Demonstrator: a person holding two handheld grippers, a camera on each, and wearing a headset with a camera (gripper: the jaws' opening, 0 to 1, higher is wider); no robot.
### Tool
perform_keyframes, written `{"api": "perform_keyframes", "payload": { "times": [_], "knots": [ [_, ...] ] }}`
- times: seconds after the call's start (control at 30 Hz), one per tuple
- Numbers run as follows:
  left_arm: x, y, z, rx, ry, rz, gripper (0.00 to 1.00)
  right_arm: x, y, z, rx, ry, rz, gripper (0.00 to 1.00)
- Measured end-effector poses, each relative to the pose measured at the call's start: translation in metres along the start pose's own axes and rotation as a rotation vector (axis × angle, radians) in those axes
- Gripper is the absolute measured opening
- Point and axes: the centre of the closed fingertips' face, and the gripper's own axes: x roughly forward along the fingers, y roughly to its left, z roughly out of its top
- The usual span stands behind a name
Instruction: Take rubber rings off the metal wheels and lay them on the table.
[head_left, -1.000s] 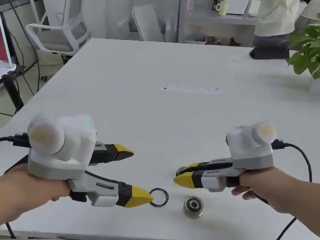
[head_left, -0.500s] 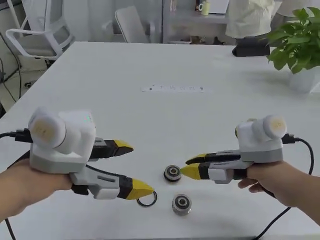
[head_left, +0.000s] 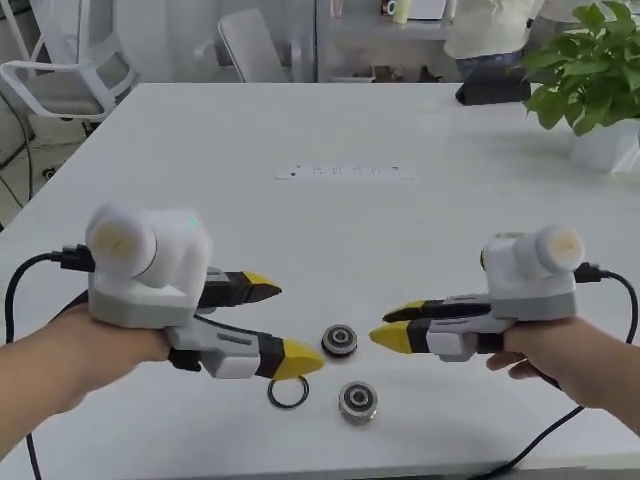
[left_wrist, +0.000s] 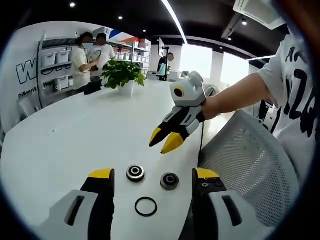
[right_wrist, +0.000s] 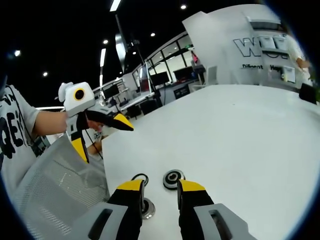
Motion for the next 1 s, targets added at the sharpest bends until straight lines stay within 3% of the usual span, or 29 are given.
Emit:
{"api": "perform_keyframes", "payload": {
  "times": [0.6, 1.0],
  "knots": [
    [0.030, 0.014, 0.003, -0.009, 0.021, -0.007, 0.60, 0.001, -0.021, -0.004, 0.001, -0.014, -0.039, 0.25],
    [0.048, 0.025, -0.002, -0.013, 0.048, -0.004, 0.58, 0.011, -0.028, -0.005, -0.025, -0.007, -0.041, 0.29]
  ]
}}
